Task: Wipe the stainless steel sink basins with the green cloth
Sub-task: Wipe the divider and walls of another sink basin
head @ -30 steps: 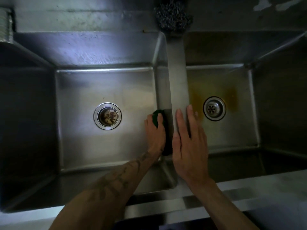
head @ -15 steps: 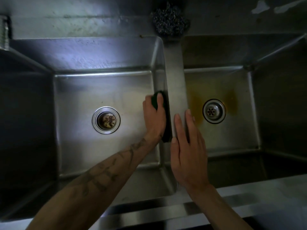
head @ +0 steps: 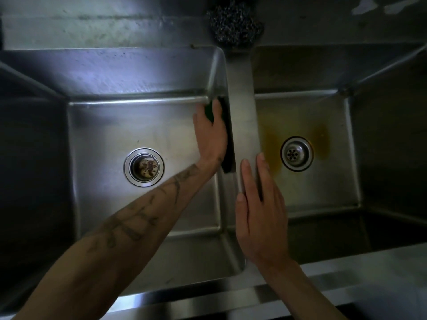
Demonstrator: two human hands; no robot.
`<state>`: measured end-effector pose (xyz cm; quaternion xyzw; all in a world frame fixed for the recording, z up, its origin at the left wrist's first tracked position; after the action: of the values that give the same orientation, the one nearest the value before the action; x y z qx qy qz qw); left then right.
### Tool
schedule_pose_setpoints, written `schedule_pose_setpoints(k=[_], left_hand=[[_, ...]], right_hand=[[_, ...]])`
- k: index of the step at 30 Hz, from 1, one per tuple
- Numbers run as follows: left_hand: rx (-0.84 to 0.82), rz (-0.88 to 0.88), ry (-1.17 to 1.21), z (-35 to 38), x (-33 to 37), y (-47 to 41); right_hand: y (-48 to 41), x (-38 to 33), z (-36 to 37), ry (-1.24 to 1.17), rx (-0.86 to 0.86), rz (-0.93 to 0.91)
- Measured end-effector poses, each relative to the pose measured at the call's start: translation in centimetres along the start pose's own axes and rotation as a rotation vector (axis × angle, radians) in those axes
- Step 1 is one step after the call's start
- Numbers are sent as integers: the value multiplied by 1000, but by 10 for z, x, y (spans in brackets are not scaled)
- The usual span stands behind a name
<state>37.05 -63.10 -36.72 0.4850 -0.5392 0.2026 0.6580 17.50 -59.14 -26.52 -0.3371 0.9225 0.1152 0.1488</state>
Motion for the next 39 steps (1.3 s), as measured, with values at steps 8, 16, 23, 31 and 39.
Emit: schedule_pose_setpoints(k=[8, 16, 23, 31, 39], left_hand=[[-22, -113, -75, 7, -20, -22], [79, 103, 8, 13, 34, -59], [-29, -117, -117, 12, -35, -45], [55, -46, -22, 14, 1, -60], [-26, -46, -43, 1, 7, 2]], right_hand=[[1, 1, 0, -2, -7, 2], [1, -1, -2, -7, -3, -5], [0, -2, -2, 2, -4, 8], [0, 0, 0, 16, -17, 15], [1, 2, 3, 34, -43, 24]])
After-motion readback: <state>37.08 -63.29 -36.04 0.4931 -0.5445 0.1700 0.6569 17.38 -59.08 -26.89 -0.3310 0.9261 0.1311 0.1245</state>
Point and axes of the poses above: each hand's wrist, its own y-axis away from the middle knuckle, its own z-axis out of the palm, x = y × z, the point moved 10 cm from there along -y, towards the middle knuckle, and after that the axes turned 6 degrees about y, right-handed, at the moved point
